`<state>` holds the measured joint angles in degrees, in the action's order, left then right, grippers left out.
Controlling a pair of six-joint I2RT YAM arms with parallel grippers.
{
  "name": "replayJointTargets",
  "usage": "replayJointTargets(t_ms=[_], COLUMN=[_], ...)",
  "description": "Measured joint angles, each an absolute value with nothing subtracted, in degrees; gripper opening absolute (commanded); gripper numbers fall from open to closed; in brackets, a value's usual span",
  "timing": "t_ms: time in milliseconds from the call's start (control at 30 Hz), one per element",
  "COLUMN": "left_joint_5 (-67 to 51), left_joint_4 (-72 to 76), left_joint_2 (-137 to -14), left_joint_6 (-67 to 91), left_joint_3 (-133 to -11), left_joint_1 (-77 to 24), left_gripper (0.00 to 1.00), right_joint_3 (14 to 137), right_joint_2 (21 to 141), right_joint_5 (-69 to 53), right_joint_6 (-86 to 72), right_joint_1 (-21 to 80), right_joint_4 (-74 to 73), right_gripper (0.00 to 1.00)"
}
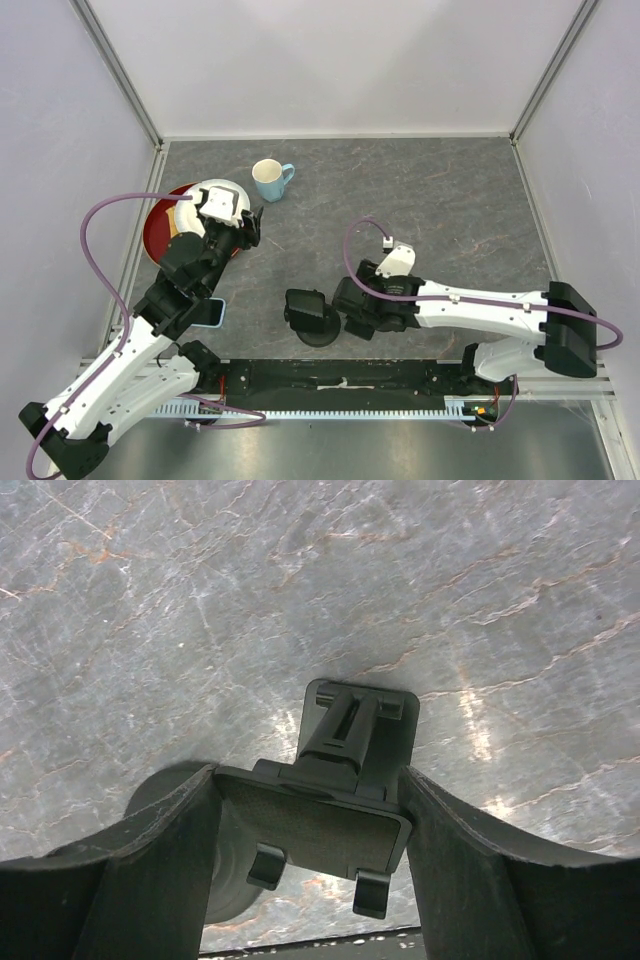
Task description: Place the phone on the phone stand
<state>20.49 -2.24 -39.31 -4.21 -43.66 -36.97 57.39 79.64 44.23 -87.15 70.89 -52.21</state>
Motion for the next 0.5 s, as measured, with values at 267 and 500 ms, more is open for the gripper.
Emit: replayJointTargets(t_ms=[267,500], left_joint_5=[20.47,20.45], left_joint_4=[-2.72,-2.90], left_joint_2=[-39.77,-40.47], left_joint_6=[-4.14,-4.03], left_joint_3=[-43.66,-43.66], left_joint_1=[-36.97,-36.97], left_gripper=[0.64,0.64], right_joint_3=[44.97,31.38], right_joint_2=[66.43,50.57], right_joint_5=[45.06,40.58], right_joint_6=[-72.64,-49.78], right_joint_1=[70.98,70.98], right_joint_4=[-41.85,-24.51], right_gripper=[0.00,0.00])
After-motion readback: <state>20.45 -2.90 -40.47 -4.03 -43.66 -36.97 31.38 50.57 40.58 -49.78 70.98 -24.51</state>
